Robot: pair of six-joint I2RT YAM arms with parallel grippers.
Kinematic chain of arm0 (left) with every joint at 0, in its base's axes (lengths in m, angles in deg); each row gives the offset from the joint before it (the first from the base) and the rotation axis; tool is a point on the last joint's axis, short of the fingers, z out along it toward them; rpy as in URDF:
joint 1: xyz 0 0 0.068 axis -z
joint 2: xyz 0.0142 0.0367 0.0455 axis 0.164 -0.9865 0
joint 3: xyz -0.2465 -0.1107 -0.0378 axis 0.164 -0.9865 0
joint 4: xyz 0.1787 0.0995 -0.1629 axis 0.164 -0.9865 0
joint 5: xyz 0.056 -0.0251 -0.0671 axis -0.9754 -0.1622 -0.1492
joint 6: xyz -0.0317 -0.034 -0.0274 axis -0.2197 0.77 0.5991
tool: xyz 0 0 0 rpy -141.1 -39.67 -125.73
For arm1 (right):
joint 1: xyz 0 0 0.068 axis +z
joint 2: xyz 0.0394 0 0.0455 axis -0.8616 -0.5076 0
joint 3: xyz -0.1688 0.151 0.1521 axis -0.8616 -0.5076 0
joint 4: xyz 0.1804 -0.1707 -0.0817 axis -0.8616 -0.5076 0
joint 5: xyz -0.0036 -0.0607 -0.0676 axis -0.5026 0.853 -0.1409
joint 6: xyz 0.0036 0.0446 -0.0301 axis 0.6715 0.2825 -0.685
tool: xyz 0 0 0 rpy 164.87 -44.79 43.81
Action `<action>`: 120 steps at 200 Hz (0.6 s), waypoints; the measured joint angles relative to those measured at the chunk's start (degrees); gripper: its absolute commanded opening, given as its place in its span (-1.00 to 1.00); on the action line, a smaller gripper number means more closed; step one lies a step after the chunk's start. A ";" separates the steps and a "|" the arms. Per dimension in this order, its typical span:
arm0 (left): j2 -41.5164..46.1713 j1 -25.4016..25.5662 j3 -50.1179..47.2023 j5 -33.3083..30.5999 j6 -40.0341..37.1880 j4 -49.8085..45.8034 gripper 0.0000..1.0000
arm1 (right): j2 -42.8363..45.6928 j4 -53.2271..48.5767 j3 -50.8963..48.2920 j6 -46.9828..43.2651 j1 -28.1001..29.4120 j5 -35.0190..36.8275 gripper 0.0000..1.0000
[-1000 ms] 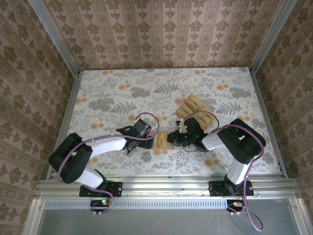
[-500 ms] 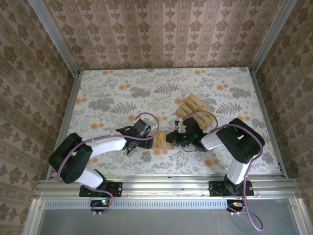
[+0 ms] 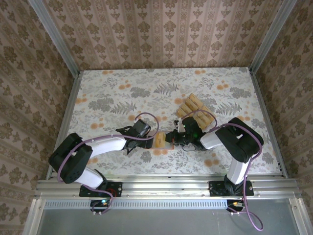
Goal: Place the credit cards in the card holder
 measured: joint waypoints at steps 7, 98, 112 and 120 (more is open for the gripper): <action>0.00 0.00 0.00 0.00 0.02 0.00 1.00 | -0.02 0.00 0.11 0.00 0.07 0.00 -1.00; 0.76 0.00 -0.07 -0.20 0.02 -1.31 1.00 | -0.37 0.00 0.46 0.00 0.31 0.00 -0.69; 0.76 0.00 -0.07 -0.20 0.11 -1.38 1.00 | -0.31 0.02 0.79 0.17 0.39 -0.37 -0.47; 0.76 0.00 -0.07 -0.20 0.22 -1.40 1.00 | -0.11 -0.20 1.25 0.20 0.52 -0.46 -0.36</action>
